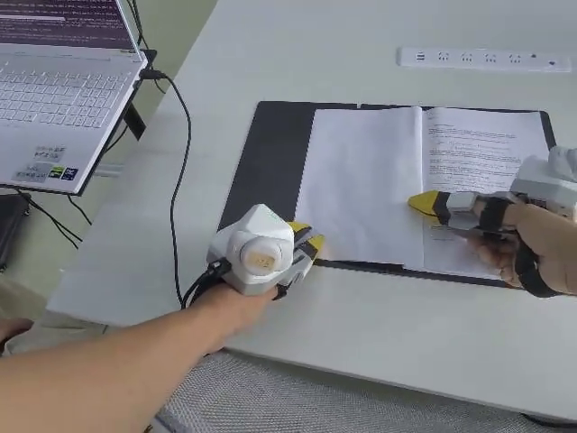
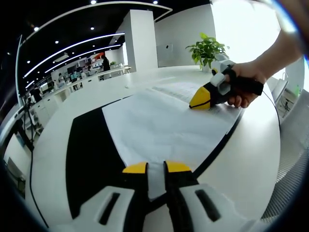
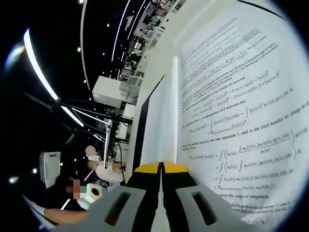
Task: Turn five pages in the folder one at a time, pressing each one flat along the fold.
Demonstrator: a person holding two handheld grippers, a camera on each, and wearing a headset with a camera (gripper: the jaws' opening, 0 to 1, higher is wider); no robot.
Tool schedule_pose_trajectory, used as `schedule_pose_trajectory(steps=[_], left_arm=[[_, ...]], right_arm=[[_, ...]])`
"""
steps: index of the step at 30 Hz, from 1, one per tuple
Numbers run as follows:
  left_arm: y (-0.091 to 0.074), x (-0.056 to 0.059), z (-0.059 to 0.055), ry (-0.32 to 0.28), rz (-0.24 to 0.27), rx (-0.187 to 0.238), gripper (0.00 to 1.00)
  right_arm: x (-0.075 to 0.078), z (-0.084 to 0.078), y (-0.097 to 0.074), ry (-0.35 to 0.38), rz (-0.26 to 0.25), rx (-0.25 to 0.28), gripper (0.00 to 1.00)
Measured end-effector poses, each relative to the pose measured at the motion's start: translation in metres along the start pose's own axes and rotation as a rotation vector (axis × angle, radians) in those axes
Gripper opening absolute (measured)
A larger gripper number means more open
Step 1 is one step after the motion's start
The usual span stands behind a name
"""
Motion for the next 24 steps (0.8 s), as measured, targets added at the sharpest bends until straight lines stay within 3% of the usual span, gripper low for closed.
schedule_pose_trajectory(steps=[24], left_arm=[[-0.001, -0.001, 0.000, 0.003, 0.004, 0.008, 0.11]], right_arm=[[-0.004, -0.045, -0.021, 0.012, 0.034, -0.088, 0.00]])
Point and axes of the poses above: the centre of the closed fingertips' face, and the gripper's own axes: y roughly forward along the fingers, x roughly to its right, z roughly out of its top, the point moved 4 cm from there along -y, roughly backward along the fingers, and after that the axes turned 6 degrees about x, right-handed, at the moved point
